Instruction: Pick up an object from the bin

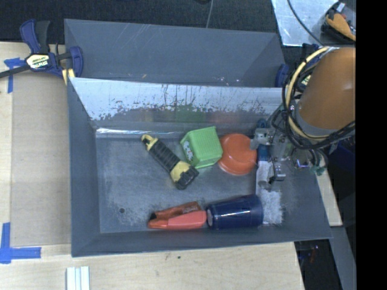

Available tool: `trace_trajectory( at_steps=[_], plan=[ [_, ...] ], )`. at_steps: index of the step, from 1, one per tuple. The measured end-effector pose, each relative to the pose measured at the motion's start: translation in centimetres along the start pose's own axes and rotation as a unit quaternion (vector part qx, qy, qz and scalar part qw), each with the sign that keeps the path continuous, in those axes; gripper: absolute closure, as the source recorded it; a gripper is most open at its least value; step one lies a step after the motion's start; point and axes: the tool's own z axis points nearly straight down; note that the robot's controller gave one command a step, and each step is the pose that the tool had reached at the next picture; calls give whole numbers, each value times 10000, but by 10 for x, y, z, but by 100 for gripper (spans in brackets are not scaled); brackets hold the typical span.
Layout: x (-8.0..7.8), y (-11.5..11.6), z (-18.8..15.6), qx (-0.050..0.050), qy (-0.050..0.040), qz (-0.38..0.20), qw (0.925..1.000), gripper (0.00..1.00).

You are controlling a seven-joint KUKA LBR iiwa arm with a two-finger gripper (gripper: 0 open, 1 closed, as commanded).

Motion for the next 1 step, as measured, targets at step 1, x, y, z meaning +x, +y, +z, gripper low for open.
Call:
trace_trajectory(
  at_steps=[1],
  plan=[
    [-2, 0, -4, 4, -41, -22, 10000, 0]
  ],
)
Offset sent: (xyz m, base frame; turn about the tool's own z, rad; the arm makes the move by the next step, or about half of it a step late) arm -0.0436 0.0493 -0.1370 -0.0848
